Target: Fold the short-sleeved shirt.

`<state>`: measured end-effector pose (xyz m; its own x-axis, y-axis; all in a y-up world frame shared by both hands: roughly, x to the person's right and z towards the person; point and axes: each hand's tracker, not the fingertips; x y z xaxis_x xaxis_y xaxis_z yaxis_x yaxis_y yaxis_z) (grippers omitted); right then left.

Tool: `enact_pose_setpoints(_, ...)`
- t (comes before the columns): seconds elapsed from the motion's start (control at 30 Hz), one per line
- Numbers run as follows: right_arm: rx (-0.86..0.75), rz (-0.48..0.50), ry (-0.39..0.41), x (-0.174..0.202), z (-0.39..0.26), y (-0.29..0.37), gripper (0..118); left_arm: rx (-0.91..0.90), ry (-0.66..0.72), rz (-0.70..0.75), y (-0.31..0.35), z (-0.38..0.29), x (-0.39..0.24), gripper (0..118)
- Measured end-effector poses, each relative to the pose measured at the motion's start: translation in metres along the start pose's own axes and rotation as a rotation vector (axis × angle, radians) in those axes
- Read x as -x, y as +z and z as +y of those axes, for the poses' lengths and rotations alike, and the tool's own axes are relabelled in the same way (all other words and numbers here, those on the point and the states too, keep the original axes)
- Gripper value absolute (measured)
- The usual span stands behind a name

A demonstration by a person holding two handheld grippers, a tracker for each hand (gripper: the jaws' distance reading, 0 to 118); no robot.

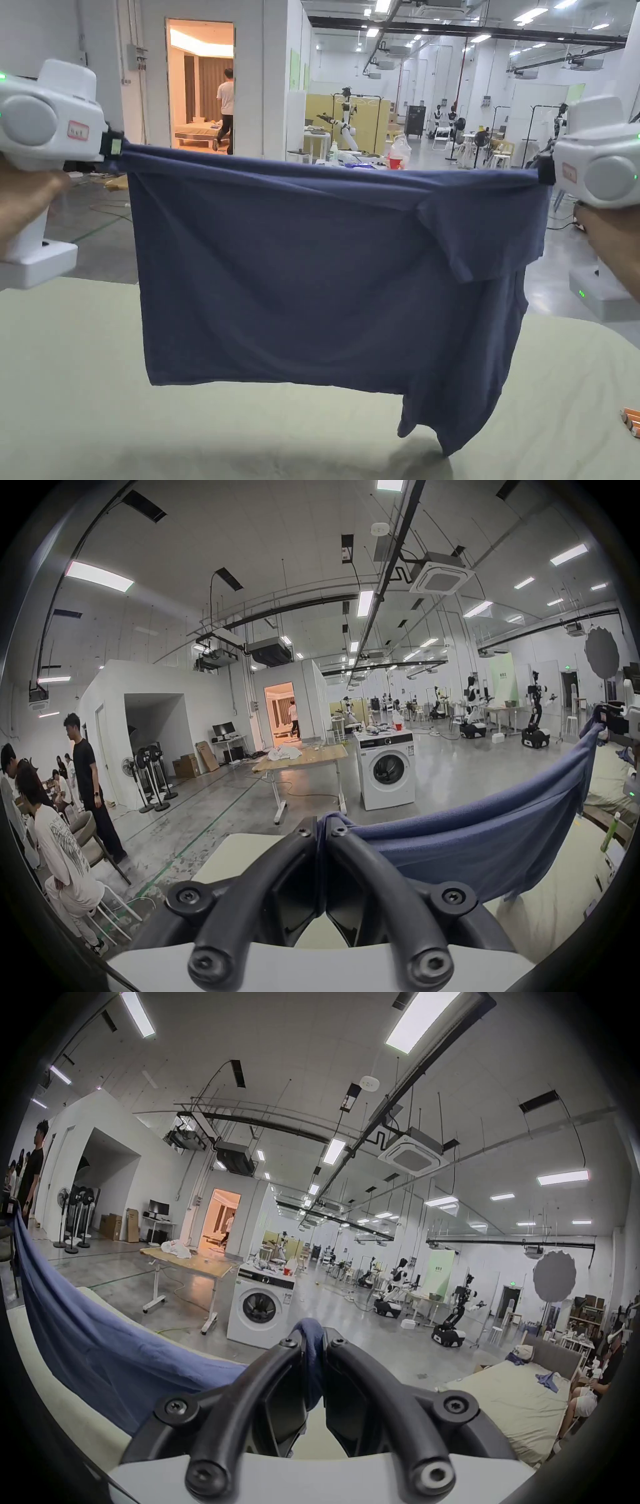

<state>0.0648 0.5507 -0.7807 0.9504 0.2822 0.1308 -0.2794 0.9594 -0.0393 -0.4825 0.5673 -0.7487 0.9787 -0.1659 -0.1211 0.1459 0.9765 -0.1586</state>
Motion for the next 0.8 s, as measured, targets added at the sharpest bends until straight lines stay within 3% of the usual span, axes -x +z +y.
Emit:
enact_pose_setpoints(0.27,0.087,0.042,0.007,0.017,-0.095,0.041,6,0.121,0.07,-0.052,0.017,-0.108,-0.009,0)
enact_pose_setpoints(0.53,0.165,0.05,-0.01,0.02,-0.182,0.096,6,0.164,0.162,-0.068,0.079,-0.208,-0.021,0)
enact_pose_setpoints(0.8,0.194,0.06,-0.048,0.003,-0.204,0.167,6,0.147,0.229,-0.088,0.161,-0.238,-0.017,0)
